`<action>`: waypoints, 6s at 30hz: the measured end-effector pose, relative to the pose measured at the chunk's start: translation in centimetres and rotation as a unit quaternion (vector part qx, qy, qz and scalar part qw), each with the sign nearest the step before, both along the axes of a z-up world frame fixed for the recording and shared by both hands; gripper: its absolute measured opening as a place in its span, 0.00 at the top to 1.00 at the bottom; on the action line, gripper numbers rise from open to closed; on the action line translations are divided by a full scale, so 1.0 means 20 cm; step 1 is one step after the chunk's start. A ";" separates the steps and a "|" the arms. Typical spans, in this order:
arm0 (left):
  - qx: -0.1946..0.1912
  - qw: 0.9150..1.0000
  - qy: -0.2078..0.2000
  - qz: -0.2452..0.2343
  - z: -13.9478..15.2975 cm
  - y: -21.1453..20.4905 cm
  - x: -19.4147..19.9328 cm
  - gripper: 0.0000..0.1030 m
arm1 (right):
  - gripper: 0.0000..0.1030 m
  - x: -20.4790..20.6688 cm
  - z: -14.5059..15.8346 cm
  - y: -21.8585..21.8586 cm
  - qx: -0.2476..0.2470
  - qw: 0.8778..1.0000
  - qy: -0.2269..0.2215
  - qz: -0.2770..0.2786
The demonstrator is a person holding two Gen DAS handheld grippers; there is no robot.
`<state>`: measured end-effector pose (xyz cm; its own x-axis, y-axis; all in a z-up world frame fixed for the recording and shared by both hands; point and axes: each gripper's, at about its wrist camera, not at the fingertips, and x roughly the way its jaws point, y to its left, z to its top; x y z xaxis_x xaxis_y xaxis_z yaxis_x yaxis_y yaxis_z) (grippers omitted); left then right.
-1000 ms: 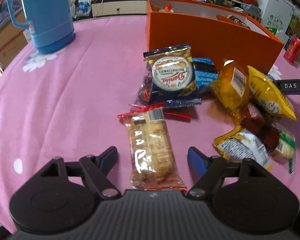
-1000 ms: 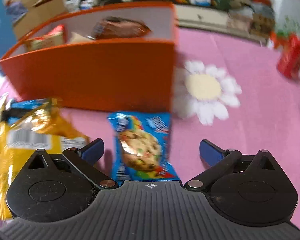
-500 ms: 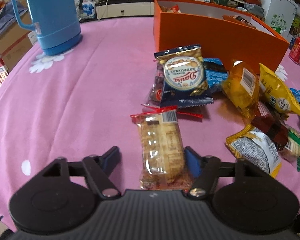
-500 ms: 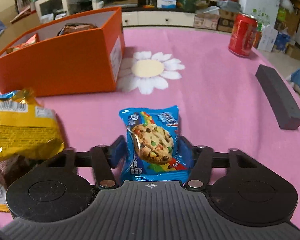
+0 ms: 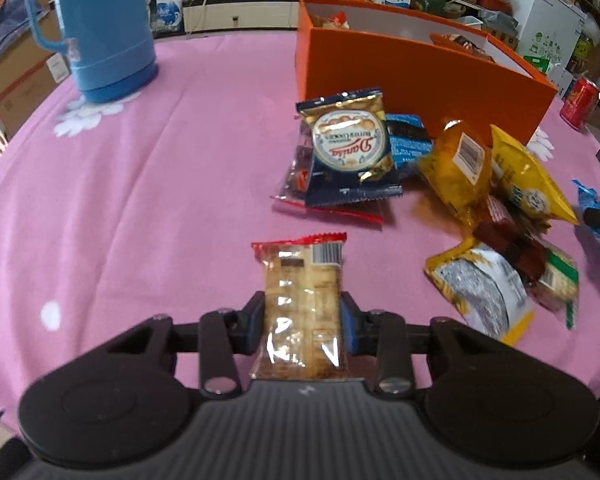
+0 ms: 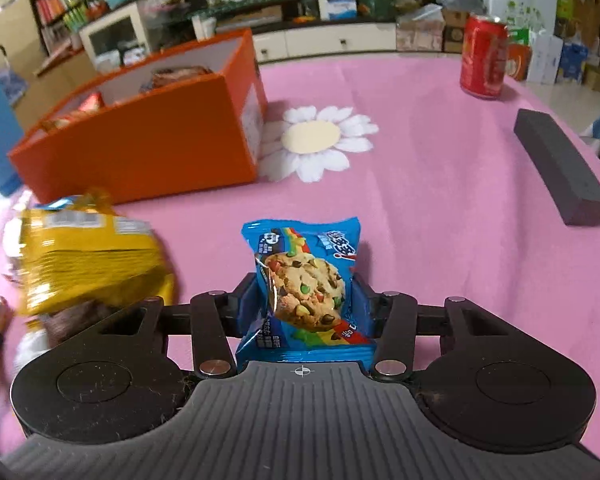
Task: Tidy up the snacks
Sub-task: 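Carry both packets over the orange box and release them inside, then grasp a white-yellow packet with the left tool while the right tool grasps a green-wrapped biscuit, then carry both packets over the orange box and release them inside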
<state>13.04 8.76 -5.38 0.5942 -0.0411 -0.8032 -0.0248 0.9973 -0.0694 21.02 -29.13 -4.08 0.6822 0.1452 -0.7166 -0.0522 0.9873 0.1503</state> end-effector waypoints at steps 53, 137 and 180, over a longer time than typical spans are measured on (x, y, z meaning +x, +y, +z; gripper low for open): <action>-0.022 0.997 -0.048 -0.051 0.19 -0.30 0.05 0.27 | 0.23 -0.16 0.04 0.07 0.067 0.997 -0.039 0.004; -0.014 1.000 -0.020 -0.006 0.10 -0.09 -0.11 0.50 | 0.80 -0.50 0.07 0.43 0.027 0.991 -0.029 0.125; -0.069 0.988 -0.128 -0.044 0.52 -0.19 0.98 0.59 | 0.79 0.63 0.49 0.57 0.002 0.980 -0.153 0.130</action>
<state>32.71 4.88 5.08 0.7664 -0.2008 -0.6102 0.0985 0.9754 -0.1971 33.63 -17.79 5.73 0.8052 0.3442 -0.4830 -0.3443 0.9343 0.0919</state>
